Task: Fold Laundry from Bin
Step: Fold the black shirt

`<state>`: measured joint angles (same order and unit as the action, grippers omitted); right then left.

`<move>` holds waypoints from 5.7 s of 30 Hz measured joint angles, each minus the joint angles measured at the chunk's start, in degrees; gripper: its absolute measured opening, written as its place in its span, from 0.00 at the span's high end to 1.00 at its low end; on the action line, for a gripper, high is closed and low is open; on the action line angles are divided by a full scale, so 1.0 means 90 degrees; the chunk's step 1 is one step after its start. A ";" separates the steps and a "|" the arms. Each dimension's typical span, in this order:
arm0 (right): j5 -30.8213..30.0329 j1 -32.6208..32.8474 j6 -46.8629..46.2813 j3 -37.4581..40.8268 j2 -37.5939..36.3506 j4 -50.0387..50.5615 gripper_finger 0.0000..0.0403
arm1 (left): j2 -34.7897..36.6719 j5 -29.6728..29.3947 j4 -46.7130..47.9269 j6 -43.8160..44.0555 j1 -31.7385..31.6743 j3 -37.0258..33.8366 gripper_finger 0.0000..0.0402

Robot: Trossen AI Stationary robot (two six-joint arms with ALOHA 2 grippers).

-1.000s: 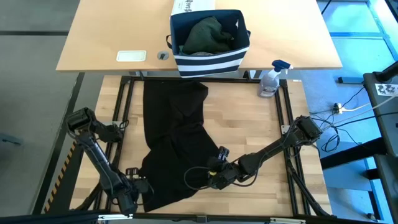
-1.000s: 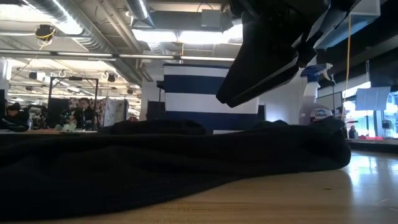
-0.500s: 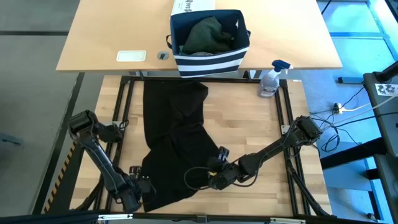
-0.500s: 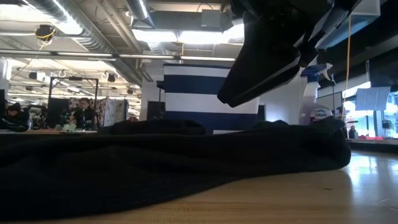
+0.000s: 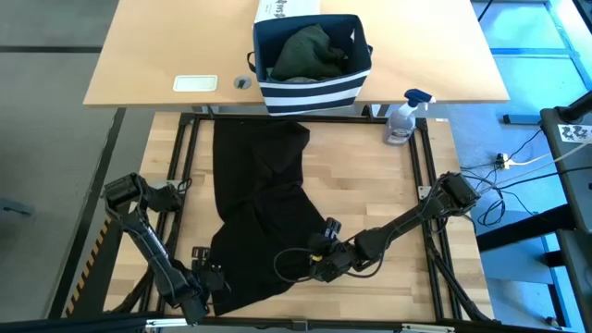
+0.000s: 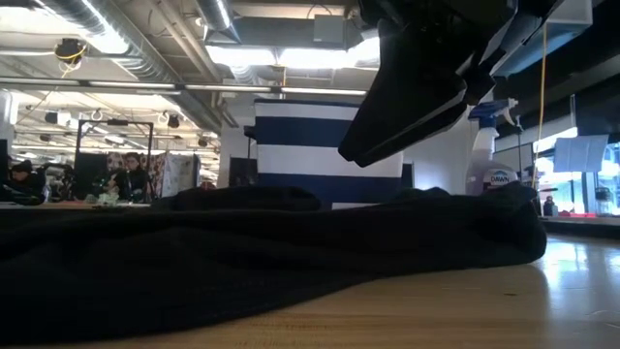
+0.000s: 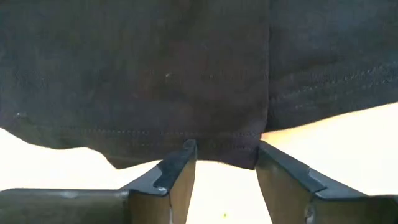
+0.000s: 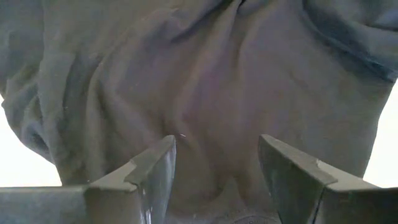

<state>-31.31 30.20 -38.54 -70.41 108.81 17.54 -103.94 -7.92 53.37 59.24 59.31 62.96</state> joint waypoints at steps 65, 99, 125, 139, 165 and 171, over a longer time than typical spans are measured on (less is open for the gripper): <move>-0.0565 0.1379 0.2912 -0.0345 0.0822 -0.0446 0.43 | 0.0015 -0.0508 0.1357 -0.0148 -0.0493 0.3126 1.00; -0.0741 0.1314 0.3478 -0.0350 0.1086 -0.0408 0.93 | 0.0015 -0.0442 0.1461 0.0039 -0.0534 0.3123 1.00; -0.1508 0.1309 0.1713 -0.0350 -0.0068 0.2181 0.99 | -0.0027 0.0057 0.0758 0.0343 -0.0296 0.3713 1.00; -0.0895 0.1309 0.1710 -0.0350 -0.0070 0.2171 0.99 | -0.0443 0.1520 0.0925 0.0777 -0.0206 0.3713 1.00; 0.0770 0.1256 0.2034 -0.0349 -0.0073 0.1372 0.99 | -0.0499 0.2237 0.1226 0.0780 -0.0125 0.3715 1.00; 0.0794 0.1256 0.1953 -0.0345 -0.0073 0.1840 0.99 | -0.0757 0.1896 0.0682 0.0492 -0.0199 0.3716 1.00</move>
<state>-24.16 41.50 -20.97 -73.52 108.16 34.10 -110.75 9.14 59.51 63.67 57.52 96.40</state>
